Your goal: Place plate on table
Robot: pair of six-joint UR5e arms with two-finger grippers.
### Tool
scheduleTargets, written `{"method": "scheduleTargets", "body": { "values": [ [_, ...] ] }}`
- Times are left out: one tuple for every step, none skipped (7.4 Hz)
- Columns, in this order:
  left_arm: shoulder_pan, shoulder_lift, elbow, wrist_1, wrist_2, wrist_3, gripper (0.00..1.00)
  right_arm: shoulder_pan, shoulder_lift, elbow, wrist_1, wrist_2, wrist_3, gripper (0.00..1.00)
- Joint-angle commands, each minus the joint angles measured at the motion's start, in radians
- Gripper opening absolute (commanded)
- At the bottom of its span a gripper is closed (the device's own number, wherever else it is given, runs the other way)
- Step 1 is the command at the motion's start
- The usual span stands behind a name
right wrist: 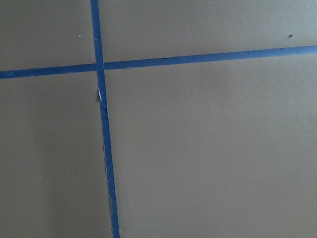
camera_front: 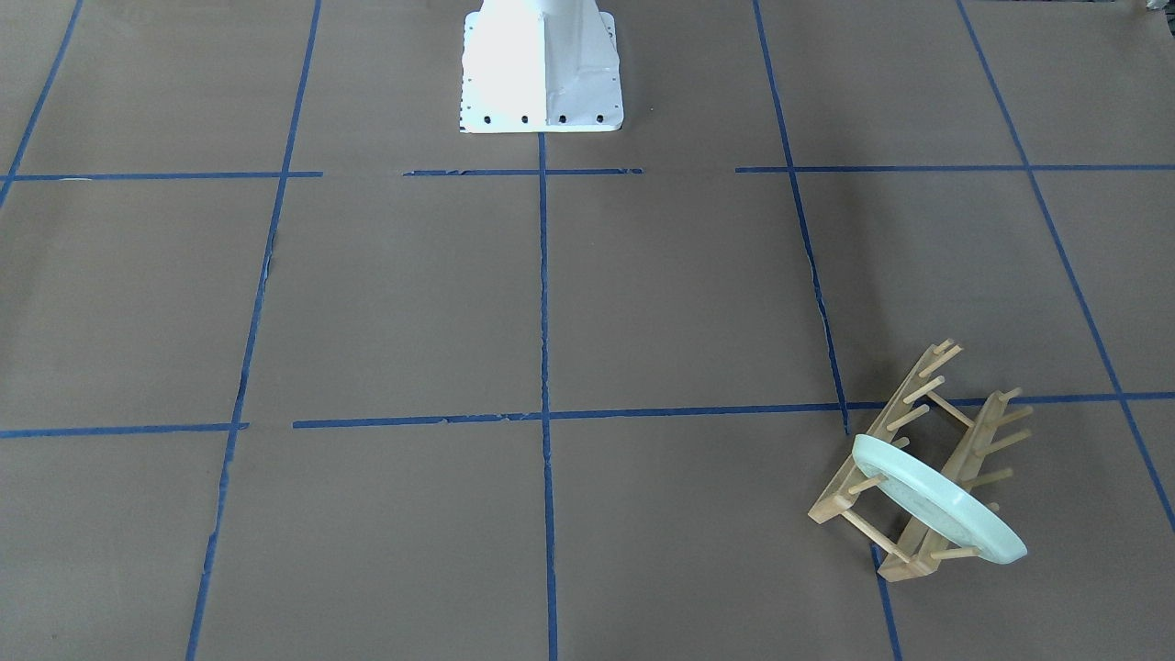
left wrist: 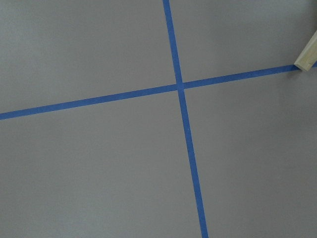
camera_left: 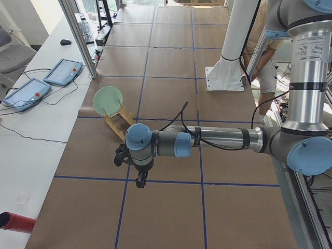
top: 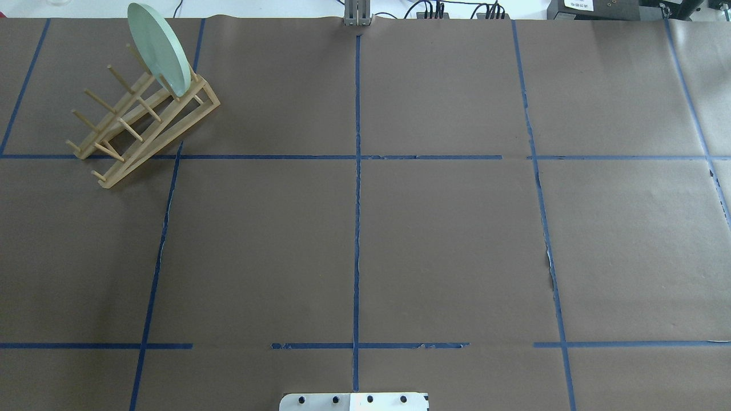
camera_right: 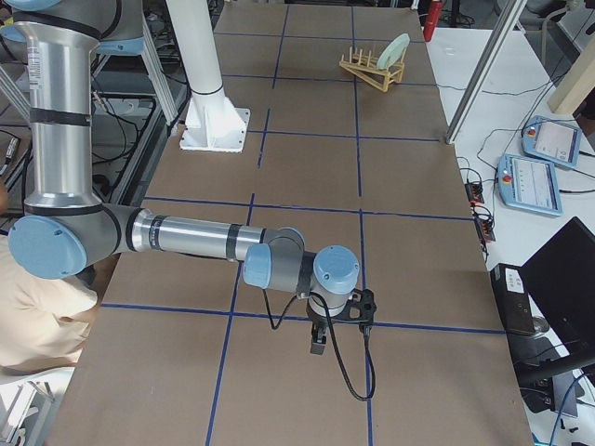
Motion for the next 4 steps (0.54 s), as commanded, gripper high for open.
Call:
{"method": "scheduleTargets", "body": {
  "values": [
    [0.000, -0.012, -0.009, -0.002, 0.000, 0.002, 1.00, 0.000, 0.000, 0.000, 0.000, 0.000, 0.000, 1.00],
    [0.000, -0.011, -0.016, -0.005, 0.000, 0.000, 1.00, 0.000, 0.000, 0.001, 0.000, 0.000, 0.000, 1.00],
    [-0.002, -0.002, -0.017, -0.005, -0.002, 0.002, 1.00, 0.000, 0.000, 0.000, 0.000, 0.000, 0.000, 1.00],
    [0.002, -0.015, -0.026, -0.005, 0.003, 0.002, 1.00, 0.000, 0.000, 0.000, 0.000, 0.000, 0.000, 1.00]
  ]
}}
